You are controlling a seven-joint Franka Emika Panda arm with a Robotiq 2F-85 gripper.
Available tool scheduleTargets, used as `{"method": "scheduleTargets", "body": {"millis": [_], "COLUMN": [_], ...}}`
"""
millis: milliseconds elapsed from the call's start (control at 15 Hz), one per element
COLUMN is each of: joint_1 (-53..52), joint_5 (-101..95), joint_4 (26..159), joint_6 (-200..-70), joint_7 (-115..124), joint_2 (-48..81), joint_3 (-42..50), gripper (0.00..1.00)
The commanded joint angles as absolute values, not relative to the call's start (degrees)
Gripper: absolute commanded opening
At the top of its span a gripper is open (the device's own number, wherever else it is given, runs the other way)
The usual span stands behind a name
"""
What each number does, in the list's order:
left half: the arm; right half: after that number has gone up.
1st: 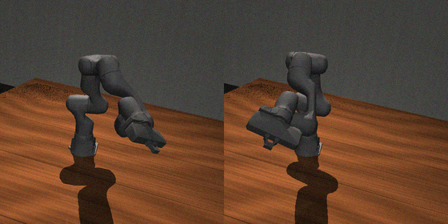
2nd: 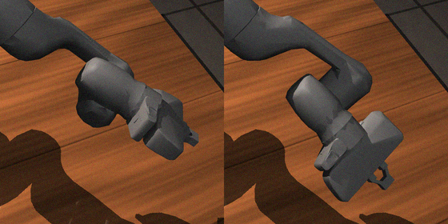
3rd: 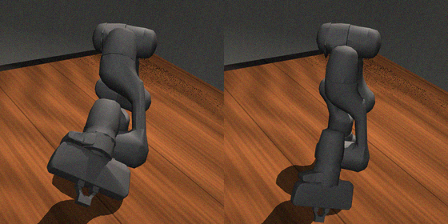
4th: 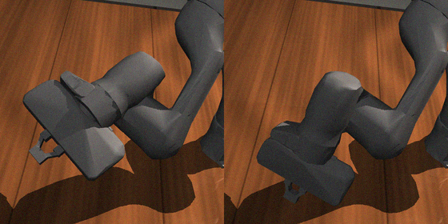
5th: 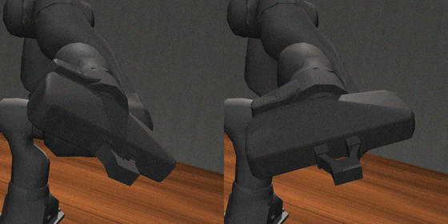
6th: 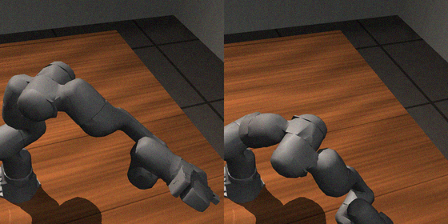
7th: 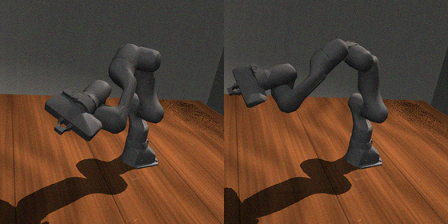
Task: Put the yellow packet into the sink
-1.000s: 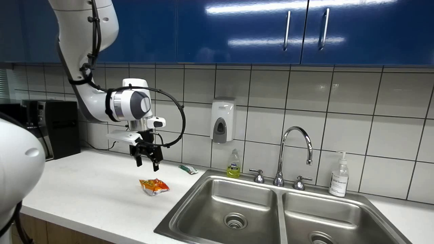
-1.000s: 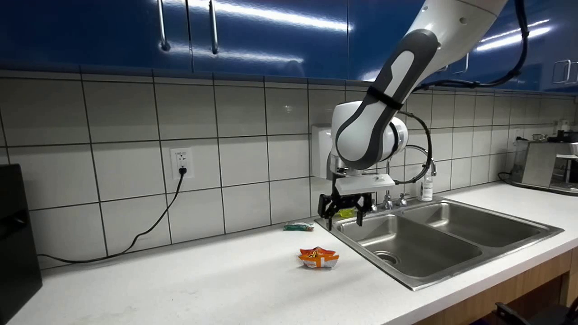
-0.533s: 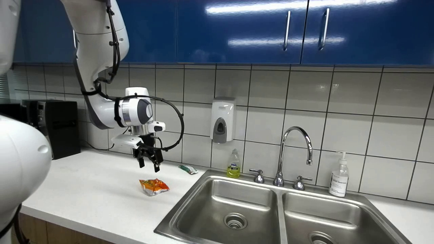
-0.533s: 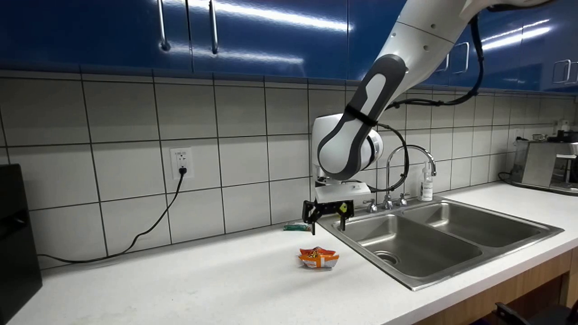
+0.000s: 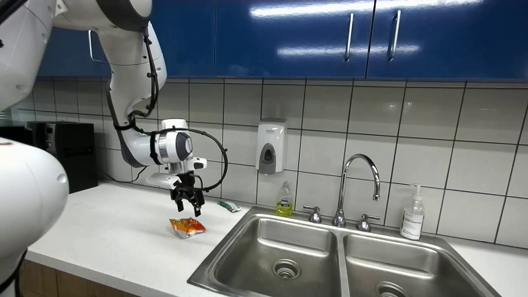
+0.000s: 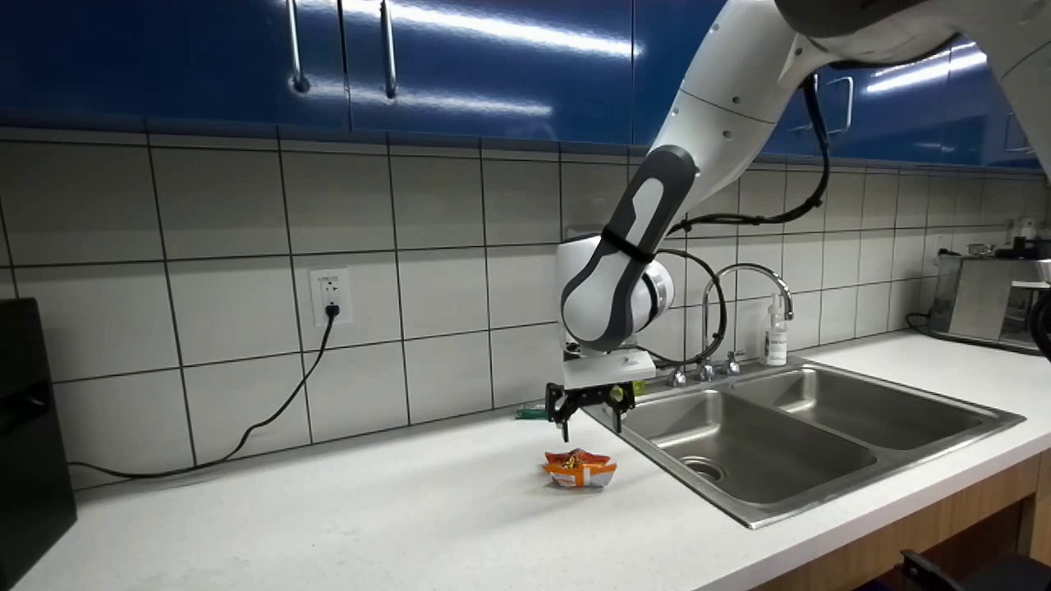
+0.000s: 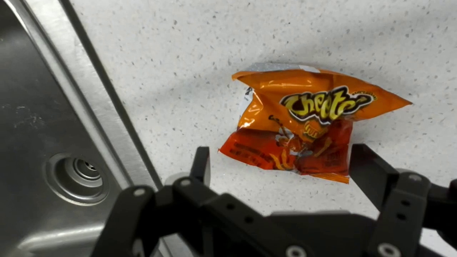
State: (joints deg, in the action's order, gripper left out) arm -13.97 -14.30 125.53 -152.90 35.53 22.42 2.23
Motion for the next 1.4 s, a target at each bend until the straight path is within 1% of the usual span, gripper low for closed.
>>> {"method": "scheduleTargets", "body": {"millis": [0,600,1333], "joint_1": [-15.79,-16.88,-17.04], "joint_5": [-13.67,-12.41,-7.01], "joint_4": [121.83,118.66,116.14], "joint_6": [-150.18,-147.71,-146.33], "joint_7": [37.02,36.96,37.03], "joint_2": [25.31,28.56,31.01], "joint_3": [4.25,5.42,4.14], "gripper": [1.0,1.0,1.0]}}
